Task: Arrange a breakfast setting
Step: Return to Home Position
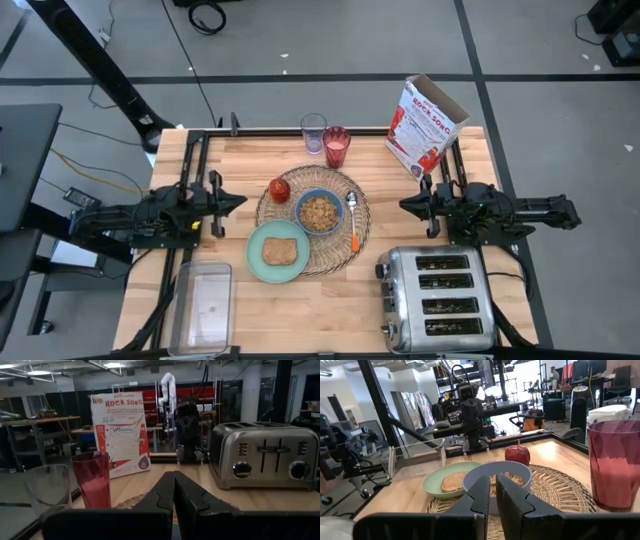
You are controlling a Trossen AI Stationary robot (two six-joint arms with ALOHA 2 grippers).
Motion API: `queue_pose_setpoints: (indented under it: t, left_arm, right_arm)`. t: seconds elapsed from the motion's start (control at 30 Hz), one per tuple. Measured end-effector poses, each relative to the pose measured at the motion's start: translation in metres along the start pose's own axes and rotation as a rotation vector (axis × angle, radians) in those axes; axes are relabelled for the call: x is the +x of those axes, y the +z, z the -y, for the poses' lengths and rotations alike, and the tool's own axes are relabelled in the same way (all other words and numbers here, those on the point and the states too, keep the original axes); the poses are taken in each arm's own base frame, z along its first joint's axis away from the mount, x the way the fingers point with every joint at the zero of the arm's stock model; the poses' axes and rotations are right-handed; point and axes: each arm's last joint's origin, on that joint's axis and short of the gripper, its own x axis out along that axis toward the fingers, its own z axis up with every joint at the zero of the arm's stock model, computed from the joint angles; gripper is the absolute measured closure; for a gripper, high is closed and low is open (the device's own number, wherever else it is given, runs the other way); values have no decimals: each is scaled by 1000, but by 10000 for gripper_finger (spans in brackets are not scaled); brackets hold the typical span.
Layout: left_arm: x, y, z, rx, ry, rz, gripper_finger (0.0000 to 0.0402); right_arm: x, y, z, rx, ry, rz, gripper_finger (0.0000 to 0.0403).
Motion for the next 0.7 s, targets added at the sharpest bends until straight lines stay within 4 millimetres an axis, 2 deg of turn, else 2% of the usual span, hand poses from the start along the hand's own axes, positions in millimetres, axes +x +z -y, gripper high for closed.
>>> queue_pose_setpoints:
  t: [0.7]
  left_arm:
    - [0,0,0,1,0,-7,390]
  right_arm:
    - [0,2,0,1,1,18,362]
